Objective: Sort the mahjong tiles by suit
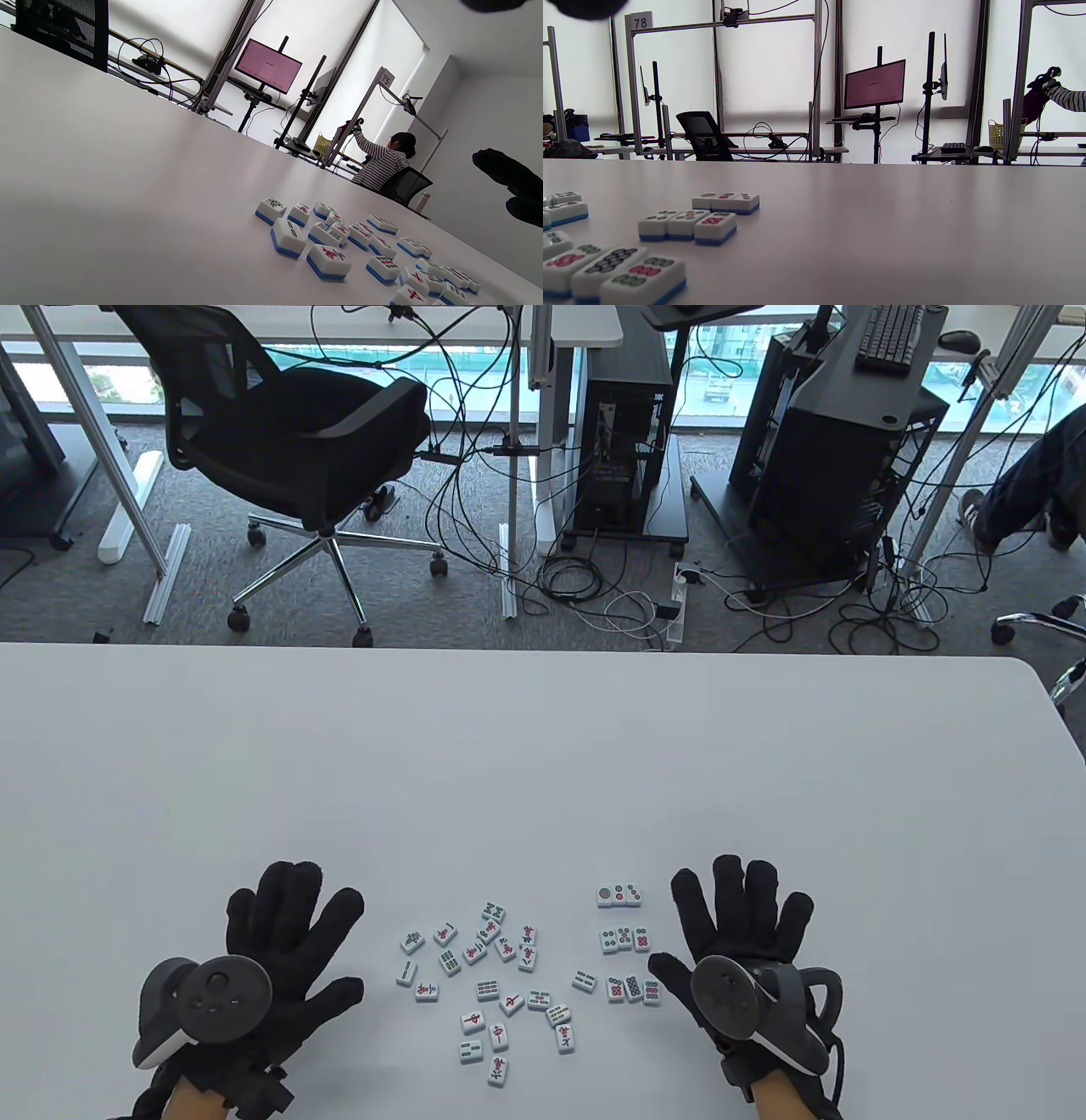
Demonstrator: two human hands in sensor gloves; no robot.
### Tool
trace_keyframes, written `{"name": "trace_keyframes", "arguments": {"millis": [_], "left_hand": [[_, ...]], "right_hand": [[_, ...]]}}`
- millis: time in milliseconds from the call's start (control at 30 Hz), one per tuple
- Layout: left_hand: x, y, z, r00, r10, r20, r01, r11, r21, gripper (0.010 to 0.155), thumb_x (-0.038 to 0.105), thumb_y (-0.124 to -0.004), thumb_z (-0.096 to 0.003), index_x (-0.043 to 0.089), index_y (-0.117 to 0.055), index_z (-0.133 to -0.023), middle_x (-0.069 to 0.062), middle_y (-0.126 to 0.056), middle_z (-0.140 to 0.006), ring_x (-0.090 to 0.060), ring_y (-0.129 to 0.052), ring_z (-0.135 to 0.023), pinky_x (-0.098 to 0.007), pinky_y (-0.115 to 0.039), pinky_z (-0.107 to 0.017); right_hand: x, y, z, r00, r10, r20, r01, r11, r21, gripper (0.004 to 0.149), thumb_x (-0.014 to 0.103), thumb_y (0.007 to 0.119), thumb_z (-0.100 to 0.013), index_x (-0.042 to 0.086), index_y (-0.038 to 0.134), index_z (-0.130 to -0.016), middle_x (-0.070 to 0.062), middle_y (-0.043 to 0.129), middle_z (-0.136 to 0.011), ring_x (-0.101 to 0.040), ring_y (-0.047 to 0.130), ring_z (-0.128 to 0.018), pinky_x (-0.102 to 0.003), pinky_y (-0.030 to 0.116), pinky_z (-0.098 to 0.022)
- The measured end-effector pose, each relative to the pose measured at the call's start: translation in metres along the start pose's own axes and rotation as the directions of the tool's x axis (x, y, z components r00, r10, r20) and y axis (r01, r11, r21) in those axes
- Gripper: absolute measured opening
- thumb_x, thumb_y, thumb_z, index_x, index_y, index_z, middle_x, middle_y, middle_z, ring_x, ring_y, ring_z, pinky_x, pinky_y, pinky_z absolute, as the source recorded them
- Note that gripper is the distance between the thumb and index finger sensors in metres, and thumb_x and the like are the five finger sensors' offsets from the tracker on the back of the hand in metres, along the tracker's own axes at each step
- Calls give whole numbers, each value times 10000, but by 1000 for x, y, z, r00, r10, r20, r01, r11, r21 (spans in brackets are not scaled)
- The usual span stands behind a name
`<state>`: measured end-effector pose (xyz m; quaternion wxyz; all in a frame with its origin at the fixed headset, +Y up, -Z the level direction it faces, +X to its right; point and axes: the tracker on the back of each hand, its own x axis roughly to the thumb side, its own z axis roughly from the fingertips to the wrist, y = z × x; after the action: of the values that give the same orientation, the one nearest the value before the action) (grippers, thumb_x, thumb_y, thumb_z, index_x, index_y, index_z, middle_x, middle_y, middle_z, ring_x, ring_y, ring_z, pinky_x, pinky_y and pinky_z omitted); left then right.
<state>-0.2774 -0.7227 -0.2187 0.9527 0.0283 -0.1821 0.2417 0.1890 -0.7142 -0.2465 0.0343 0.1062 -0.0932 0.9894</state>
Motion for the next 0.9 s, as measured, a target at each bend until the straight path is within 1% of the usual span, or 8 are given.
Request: {"name": "trace_keyframes", "arguments": {"millis": [233,300,400,600,700,767,833,900], "left_hand": [[5,-12,-4,997,-71,32,73,996,-52,857,801,-613,-390,445,-312,-1109,172,-3,-1173,-150,64,-1143,-540,40,-763],[7,-14,-7,997,-70,40,72,995,-62,867,807,-620,-383,448,-312,-1109,166,-8,-1177,-162,49,-1149,-546,4,-773],[8,-17,-12,996,-82,43,86,989,-117,890,813,-652,-371,457,-310,-1112,159,-8,-1184,-178,36,-1157,-565,-11,-778],[26,3,-40,975,-208,83,218,967,-131,825,725,-749,-384,504,-382,-1088,137,-112,-1211,-213,-136,-1193,-595,-167,-816],[39,13,-63,931,-346,113,360,923,-137,781,633,-798,-402,530,-400,-1066,127,-195,-1219,-217,-326,-1189,-578,-316,-829],[46,13,-77,887,-443,132,459,877,-141,778,583,-821,-399,529,-406,-1054,109,-308,-1217,-209,-531,-1133,-543,-464,-811],[51,9,-90,826,-542,153,562,811,-163,780,542,-845,-390,522,-423,-1045,98,-450,-1191,-181,-707,-1029,-495,-592,-762],[53,-3,-103,739,-646,189,674,711,-202,787,512,-864,-380,515,-432,-1038,100,-596,-1133,-140,-848,-892,-445,-702,-687]], "right_hand": [[-6,2,4,999,-42,-23,42,999,22,846,691,547,-415,373,93,-1054,-94,-30,-1133,-463,-75,-978,-766,57,-621],[-8,0,5,998,-57,-26,57,998,18,846,692,549,-414,378,92,-1052,-88,-33,-1133,-461,-85,-976,-766,46,-617],[-9,-5,7,995,-99,-22,99,995,1,844,691,551,-415,380,93,-1052,-84,-33,-1134,-461,-94,-973,-766,37,-613],[-3,-7,8,993,-118,13,118,993,5,847,690,555,-415,380,90,-1052,-81,-31,-1135,-461,-98,-971,-764,35,-613],[-1,-8,9,993,-116,23,116,993,1,849,689,557,-414,380,88,-1050,-81,-33,-1134,-451,-100,-973,-760,32,-616],[-2,-10,10,991,-129,23,129,992,-9,849,687,557,-415,379,86,-1050,-82,-33,-1133,-446,-101,-974,-759,31,-617],[-2,-11,10,989,-144,23,144,990,-13,850,686,559,-416,377,86,-1050,-81,-33,-1132,-444,-100,-974,-759,30,-618],[-3,-11,10,989,-145,22,145,989,-13,851,685,560,-416,376,84,-1050,-83,-34,-1131,-439,-100,-976,-756,30,-620]]}}
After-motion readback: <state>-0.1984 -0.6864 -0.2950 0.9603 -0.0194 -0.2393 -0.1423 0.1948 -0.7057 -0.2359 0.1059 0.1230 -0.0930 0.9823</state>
